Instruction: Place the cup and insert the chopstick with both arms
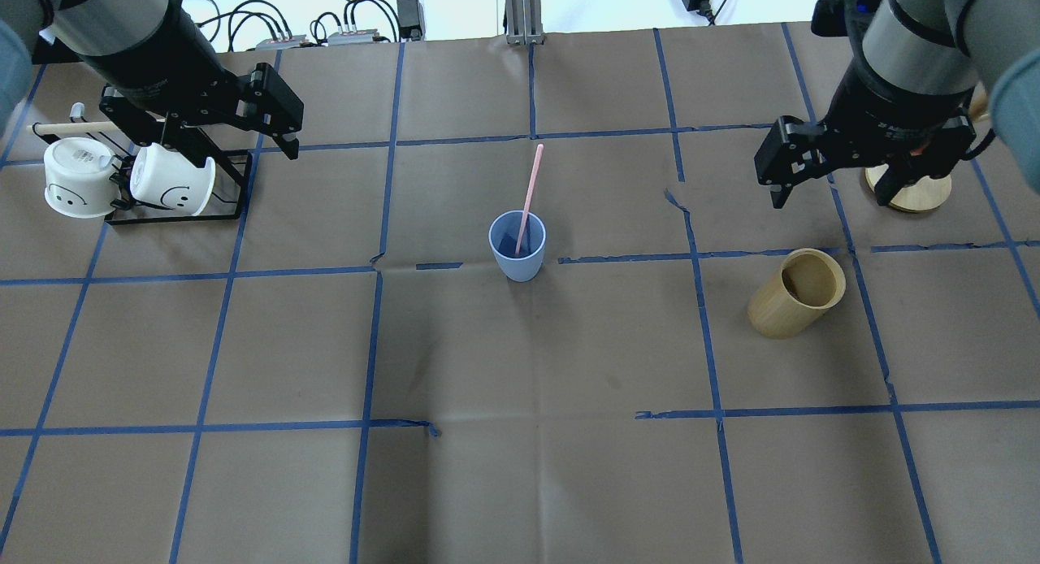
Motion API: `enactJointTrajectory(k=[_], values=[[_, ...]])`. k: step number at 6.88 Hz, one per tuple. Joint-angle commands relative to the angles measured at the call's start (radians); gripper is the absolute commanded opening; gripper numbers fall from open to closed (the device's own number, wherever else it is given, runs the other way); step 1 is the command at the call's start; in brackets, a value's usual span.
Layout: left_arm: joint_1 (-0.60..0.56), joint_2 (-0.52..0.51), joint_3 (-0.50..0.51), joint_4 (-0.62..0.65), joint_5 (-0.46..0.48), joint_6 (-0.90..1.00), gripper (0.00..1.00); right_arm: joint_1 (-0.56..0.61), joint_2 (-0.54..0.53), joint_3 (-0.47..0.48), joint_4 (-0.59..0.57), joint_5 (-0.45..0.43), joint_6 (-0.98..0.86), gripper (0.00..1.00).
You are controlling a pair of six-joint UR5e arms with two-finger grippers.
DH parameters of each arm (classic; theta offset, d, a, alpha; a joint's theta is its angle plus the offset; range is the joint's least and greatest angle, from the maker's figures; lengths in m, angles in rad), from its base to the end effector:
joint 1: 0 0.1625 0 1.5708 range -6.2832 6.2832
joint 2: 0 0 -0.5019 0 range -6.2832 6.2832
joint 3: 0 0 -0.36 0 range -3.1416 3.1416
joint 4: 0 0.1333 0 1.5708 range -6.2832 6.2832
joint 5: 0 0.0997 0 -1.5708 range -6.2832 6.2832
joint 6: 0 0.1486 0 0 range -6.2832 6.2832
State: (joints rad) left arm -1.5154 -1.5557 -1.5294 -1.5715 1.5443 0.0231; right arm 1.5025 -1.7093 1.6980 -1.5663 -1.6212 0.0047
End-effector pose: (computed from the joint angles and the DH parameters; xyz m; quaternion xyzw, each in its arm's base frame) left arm -0.1116 -0.4666 0.5419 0.0158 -0.9994 0.0284 0.0121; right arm 0.0988 -0.3991 0.5159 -0.0366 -0.9990 0.0026 0.0253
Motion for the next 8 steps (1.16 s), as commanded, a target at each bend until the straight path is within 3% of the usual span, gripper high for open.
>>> enactJointTrajectory(k=[1,3,5,8], values=[[0.0,0.0,0.0,-0.001,0.0,-0.005,1.0,-0.007,-0.02,0.057,-0.073,0.087,0.108,1.0],[-0.002,0.008,0.002,-0.001,0.002,-0.012,1.0,0.028,0.017,0.037,-0.112,0.078,0.118,1.0],[-0.002,0.006,0.0,0.004,0.0,0.0,1.0,0.042,0.107,-0.044,-0.106,0.077,0.12,1.0],[0.001,0.009,-0.003,-0.004,-0.003,0.006,1.0,0.042,0.132,-0.066,-0.083,0.077,0.104,1.0]])
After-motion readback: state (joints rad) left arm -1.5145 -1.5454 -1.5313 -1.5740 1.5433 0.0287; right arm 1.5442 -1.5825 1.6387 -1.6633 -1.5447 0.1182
